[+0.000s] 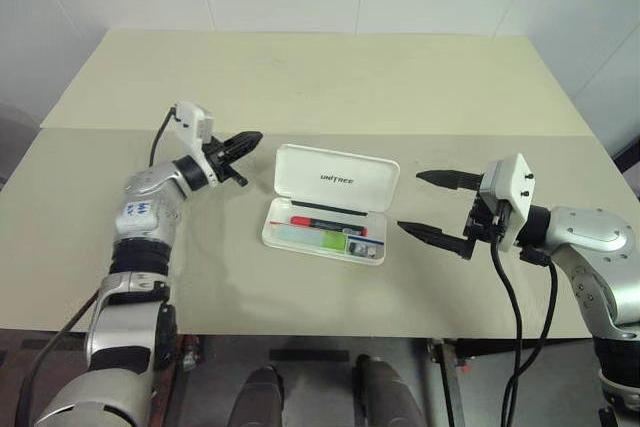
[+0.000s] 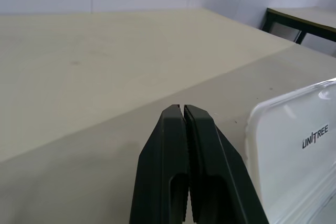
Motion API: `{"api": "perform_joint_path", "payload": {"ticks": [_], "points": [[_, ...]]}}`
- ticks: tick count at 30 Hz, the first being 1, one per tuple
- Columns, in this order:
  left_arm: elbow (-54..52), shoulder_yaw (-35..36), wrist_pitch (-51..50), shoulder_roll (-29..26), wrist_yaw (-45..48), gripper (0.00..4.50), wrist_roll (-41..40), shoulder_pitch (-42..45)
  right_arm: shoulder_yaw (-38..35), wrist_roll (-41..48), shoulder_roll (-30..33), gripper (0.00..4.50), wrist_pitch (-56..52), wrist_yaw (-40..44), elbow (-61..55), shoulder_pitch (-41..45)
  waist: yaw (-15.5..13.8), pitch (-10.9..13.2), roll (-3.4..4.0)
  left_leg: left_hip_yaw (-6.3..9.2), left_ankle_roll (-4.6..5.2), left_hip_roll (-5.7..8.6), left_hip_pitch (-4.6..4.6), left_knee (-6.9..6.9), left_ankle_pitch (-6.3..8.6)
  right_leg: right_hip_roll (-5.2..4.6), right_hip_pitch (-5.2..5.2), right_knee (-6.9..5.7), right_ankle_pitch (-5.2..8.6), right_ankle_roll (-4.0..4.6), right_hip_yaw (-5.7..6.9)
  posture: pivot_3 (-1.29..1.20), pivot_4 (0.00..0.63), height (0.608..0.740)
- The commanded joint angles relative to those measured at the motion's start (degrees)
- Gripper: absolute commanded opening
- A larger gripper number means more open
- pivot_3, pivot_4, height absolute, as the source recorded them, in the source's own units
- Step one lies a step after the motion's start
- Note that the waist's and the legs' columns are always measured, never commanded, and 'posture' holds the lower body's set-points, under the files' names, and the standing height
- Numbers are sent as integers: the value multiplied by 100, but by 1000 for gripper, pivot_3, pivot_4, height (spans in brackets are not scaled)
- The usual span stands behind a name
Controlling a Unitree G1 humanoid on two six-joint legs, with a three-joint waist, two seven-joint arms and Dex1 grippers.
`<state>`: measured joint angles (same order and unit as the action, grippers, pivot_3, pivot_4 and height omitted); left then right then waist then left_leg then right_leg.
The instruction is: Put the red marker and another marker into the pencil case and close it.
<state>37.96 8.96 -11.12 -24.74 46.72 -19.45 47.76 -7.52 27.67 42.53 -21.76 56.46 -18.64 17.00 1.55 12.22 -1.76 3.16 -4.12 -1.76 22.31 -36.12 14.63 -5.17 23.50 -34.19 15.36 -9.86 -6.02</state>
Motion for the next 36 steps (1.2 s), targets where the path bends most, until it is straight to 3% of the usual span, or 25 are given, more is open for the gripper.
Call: {"api": "perform_joint_path", "payload": {"ticks": [1,12,22,29,36], "points": [[293,-172,185,102,218,32,166,287,-116,115,7,4500,16,-90,-223,44,0,0,0,0,0,0,1,1,0,0,0,2,0,0,0,0,150,740],[670,-352,217,308,871,32,186,579,-95,135,-19,4500,40,-157,-234,60,-5,0,0,0,0,0,3,6,1,0,1,11,-1,-3,0,0,150,740],[-278,-353,251,-93,2357,32,-52,11,-85,155,-65,4500,43,-209,-291,-48,5,0,0,0,0,0,6,8,2,0,1,15,-1,-2,1,0,150,740],[-951,-806,608,-409,3455,32,113,-419,-48,137,-81,4500,77,-204,-223,0,7,0,0,-1,0,-1,4,4,2,0,0,11,-1,0,1,0,150,740],[-1272,-1412,672,-600,3992,32,344,-669,-43,129,-62,4500,77,-197,-236,-48,8,0,0,0,1,-1,5,5,3,0,1,12,0,2,0,0,150,740]]}}
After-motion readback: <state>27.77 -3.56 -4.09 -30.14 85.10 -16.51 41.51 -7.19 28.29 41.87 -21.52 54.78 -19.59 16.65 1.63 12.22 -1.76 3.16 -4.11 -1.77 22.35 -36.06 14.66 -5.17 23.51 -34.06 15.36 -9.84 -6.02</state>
